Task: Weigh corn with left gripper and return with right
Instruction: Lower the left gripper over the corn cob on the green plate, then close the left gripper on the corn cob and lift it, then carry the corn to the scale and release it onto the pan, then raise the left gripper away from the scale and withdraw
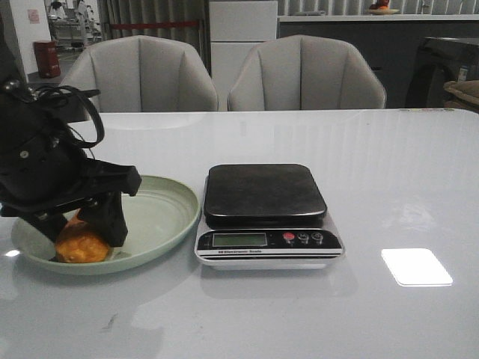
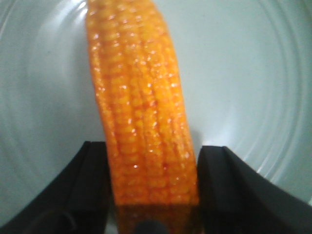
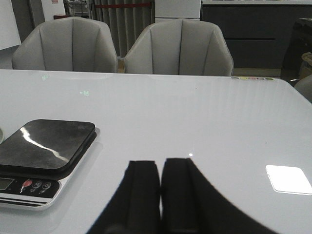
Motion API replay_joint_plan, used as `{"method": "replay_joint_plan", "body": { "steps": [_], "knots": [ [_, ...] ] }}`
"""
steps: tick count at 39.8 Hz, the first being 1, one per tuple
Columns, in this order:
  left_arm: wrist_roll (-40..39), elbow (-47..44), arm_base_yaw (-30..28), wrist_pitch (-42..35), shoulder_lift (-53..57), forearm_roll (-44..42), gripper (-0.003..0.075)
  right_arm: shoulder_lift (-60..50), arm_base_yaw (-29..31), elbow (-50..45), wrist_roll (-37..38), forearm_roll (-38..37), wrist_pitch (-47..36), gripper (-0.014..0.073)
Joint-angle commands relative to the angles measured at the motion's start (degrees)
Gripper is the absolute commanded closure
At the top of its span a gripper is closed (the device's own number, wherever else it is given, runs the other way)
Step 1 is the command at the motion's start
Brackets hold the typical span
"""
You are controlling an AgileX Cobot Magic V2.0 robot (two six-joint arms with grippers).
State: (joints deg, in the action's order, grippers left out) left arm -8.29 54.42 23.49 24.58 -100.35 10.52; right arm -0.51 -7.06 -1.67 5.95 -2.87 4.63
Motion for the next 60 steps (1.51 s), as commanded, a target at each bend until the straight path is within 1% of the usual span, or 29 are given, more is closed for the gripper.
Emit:
{"method": "replay_joint_plan", "body": {
  "steps": [1,3,7,11,16,20,24,27,33,35,43,49,53,57,60],
  "knots": [
    [0.0,4.8,0.5,1.3,2.2,1.4,0.0561,-1.2,0.4,-0.4,0.0,-0.1,-4.6,0.0410],
    [0.0,7.3,0.5,3.0,2.2,1.5,0.0608,-1.2,0.4,-0.4,0.0,-0.1,-4.6,0.0410],
    [0.0,11.9,1.6,5.5,2.2,1.5,0.0603,-1.2,0.4,-0.4,0.0,-0.1,-4.6,0.0410],
    [0.1,15.4,4.2,5.6,2.2,2.8,0.0604,-1.2,0.4,-0.4,0.0,-0.1,-4.6,0.0410],
    [0.1,17.8,8.9,3.3,2.2,3.3,0.0603,-1.2,0.4,-0.4,0.0,-0.1,-4.6,0.0410],
    [0.1,18.3,12.2,-0.7,1.3,5.7,0.0600,-1.2,0.4,-0.4,0.0,-0.1,-4.6,0.0410],
    [0.1,19.4,14.0,-2.2,-0.8,8.0,0.0554,-1.2,0.4,-0.4,0.0,-0.1,-4.6,0.0410],
    [0.1,20.5,15.0,-2.4,-2.9,9.4,0.0486,-1.2,0.4,-0.4,0.0,-0.1,-4.6,0.0410],
    [0.1,23.0,15.9,-2.3,-6.7,10.4,0.0304,-1.2,0.4,-0.4,0.0,-0.1,-4.6,0.0410],
    [0.0,24.0,15.9,-2.2,-7.6,10.5,0.0269,-1.2,0.4,-0.4,0.0,-0.1,-4.6,0.0410],
    [0.0,24.8,16.0,-5.2,-7.9,10.8,0.0271,-1.2,0.4,-0.4,0.0,-0.1,-4.6,0.0410],
    [0.1,24.7,15.7,-4.5,-6.2,8.8,0.0271,-1.2,0.4,-0.4,0.0,-0.1,-4.6,0.0410],
    [0.1,23.5,15.3,-4.2,-3.2,8.5,0.0271,-1.2,0.4,-0.4,0.0,-0.1,-4.6,0.0410],
    [0.1,20.5,15.3,-6.4,1.4,5.1,0.0271,-1.2,0.4,-0.4,0.0,-0.1,-4.6,0.0410],
    [0.1,17.6,14.9,-7.6,5.2,4.3,0.0271,-1.2,0.4,-0.4,0.0,-0.1,-4.6,0.0410]
  ]
}}
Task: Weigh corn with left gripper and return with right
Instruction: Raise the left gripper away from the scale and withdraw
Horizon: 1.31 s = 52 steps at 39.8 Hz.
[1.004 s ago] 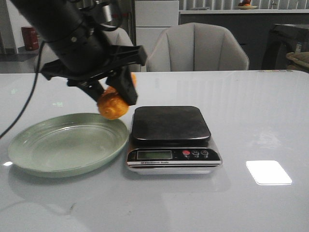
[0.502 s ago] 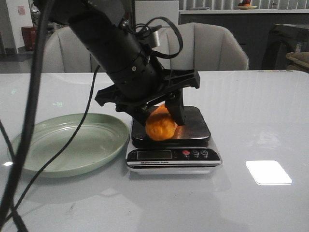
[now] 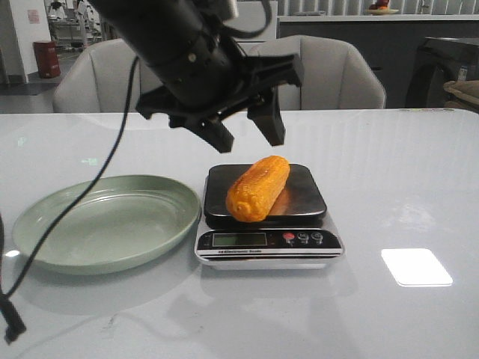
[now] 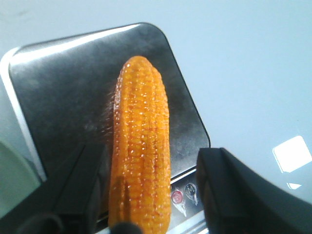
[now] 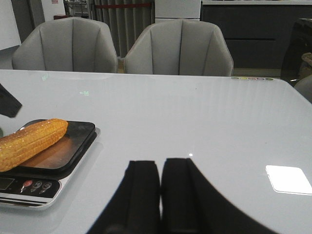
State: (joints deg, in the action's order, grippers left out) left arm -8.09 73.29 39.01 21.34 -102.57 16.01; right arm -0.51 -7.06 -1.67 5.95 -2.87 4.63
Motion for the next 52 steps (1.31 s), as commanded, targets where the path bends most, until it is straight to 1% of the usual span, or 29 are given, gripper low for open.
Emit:
{"method": "replay_joint_plan", "body": {
  "steps": [1,10,22,26,32,40,42,46,47,52],
  "knots": [
    [-0.1,-2.6,-0.8,-4.7,9.0,-1.2,0.0271,-1.2,0.4,-0.4,0.0,-0.1,-4.6,0.0410],
    [-0.1,-13.4,-0.9,-6.7,22.0,-1.9,0.0271,-1.2,0.4,-0.4,0.0,-0.1,-4.6,0.0410],
    [-0.1,-27.0,-0.9,-4.6,41.6,-2.8,0.0271,-1.2,0.4,-0.4,0.0,-0.1,-4.6,0.0410],
    [-0.1,-31.2,-0.9,-4.4,48.9,-5.9,0.0271,-1.2,0.4,-0.4,0.0,-0.1,-4.6,0.0410],
    [-0.1,-36.0,-0.8,0.7,59.6,-12.9,0.0271,-1.1,0.4,-0.4,0.0,-0.1,-4.6,0.0410],
    [-0.1,-41.9,-0.8,5.2,75.3,-16.0,0.0281,-1.1,0.4,-0.4,0.0,-0.1,-4.6,0.0410],
    [-0.1,-43.0,-0.8,6.3,78.7,-16.7,0.0306,-1.1,0.4,-0.4,0.0,-0.1,-4.6,0.0410],
    [-0.1,-44.7,-0.8,8.6,85.6,-18.1,0.0404,-1.1,0.4,-0.4,0.0,-0.1,-4.6,0.0410],
    [-0.1,-45.3,-0.8,8.9,87.4,-18.4,0.0449,-1.1,0.4,-0.4,0.0,-0.1,-4.6,0.0410],
    [-0.1,-47.4,-0.8,9.1,95.1,-19.4,0.0617,-1.1,0.4,-0.4,0.0,-0.1,-4.6,0.0410]
  ]
}}
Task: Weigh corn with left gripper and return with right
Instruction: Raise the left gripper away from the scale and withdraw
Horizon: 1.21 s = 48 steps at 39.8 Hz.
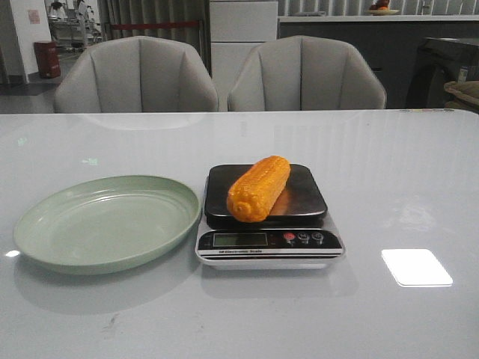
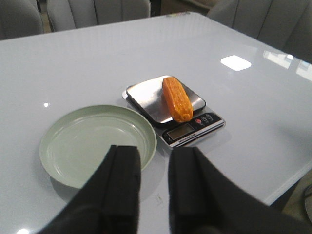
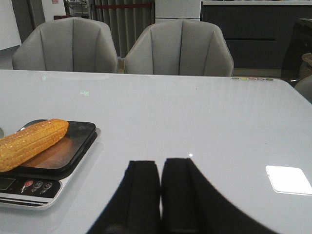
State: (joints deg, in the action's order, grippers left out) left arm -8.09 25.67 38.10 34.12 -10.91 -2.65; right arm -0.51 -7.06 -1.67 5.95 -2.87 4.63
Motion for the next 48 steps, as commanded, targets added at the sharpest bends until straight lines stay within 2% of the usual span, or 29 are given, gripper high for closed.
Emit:
{"method": "replay_joint_plan", "body": {
  "steps": [1,8,12,17,19,22,32,35,48],
  "knots": [
    [-0.1,-0.2,0.1,-3.8,4.8,-0.9,0.0607,-1.1,0.4,-0.4,0.0,-0.1,-4.6,0.0410],
    [-0.1,-1.7,0.1,-4.8,9.5,-2.3,0.0607,-1.1,0.4,-0.4,0.0,-0.1,-5.9,0.0410],
    [-0.1,-1.7,0.1,-4.7,9.6,-2.7,0.0607,-1.1,0.4,-0.4,0.0,-0.1,-11.5,0.0410],
    [-0.1,-1.7,0.1,-4.5,9.6,-2.7,0.0607,-1.1,0.4,0.0,0.0,0.7,-22.4,0.0410],
    [-0.1,-1.7,0.1,-4.5,9.6,-2.7,0.0607,-1.1,0.3,0.9,0.0,0.8,-23.7,0.0410],
    [-0.1,-1.7,0.1,-4.5,9.6,-2.7,0.0607,0.5,0.3,4.0,0.0,0.8,-19.9,0.0410],
    [-0.1,-1.7,0.1,-4.5,9.6,-2.7,0.0607,16.6,0.3,22.4,0.0,0.8,4.2,0.0410],
    [-0.1,-1.7,0.1,-4.5,9.6,-2.7,0.0607,20.1,0.3,25.5,0.0,0.8,10.0,0.0410],
    [-0.1,-1.7,0.1,-4.5,9.6,-2.7,0.0607,26.2,0.2,25.9,0.0,2.9,13.0,0.0405]
  ]
}}
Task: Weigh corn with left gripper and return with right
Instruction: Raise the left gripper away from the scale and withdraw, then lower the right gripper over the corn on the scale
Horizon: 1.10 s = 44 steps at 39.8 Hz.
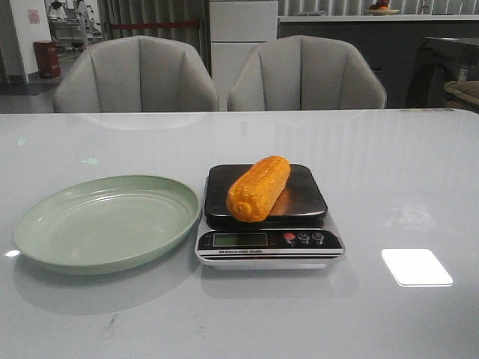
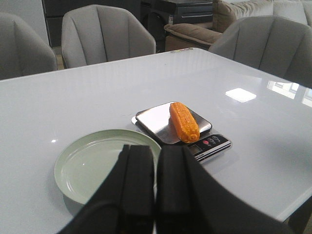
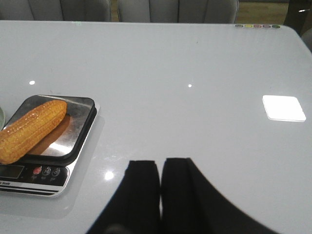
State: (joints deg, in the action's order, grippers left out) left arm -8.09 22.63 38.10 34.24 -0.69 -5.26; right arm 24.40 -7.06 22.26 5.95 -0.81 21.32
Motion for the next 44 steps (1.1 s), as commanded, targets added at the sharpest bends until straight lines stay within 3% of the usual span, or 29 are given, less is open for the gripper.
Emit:
{"method": "replay_joint_plan", "body": {
  "steps": [1,5,11,21,29,35,44],
  "knots": [
    [-0.1,1.3,0.1,-4.6,-0.7,-0.1,0.0607,1.6,0.1,2.0,0.0,1.3,-3.3,0.0394],
    [-0.1,1.3,0.1,-4.6,-0.7,-0.1,0.0607,3.6,-1.3,2.9,0.0,3.4,-1.8,0.0283],
    [-0.1,1.3,0.1,-4.6,-0.7,-0.1,0.0607,9.4,-6.2,6.4,0.0,3.6,-1.0,-0.0032],
    [-0.1,1.3,0.1,-4.6,-0.7,-0.1,0.0607,25.4,-16.8,17.7,0.0,6.7,2.7,-0.0001],
    [-0.1,1.3,0.1,-4.6,-0.7,-0.1,0.0607,41.2,-20.4,31.2,2.5,8.4,7.6,0.0002],
    [-0.1,1.3,0.1,-4.6,-0.7,-0.1,0.0607,52.9,-20.4,43.7,8.6,5.8,15.6,0.0002],
    [-0.1,1.3,0.1,-4.6,-0.7,-0.1,0.0607,68.4,-23.8,60.5,28.1,-9.3,30.3,0.0002]
  ]
}}
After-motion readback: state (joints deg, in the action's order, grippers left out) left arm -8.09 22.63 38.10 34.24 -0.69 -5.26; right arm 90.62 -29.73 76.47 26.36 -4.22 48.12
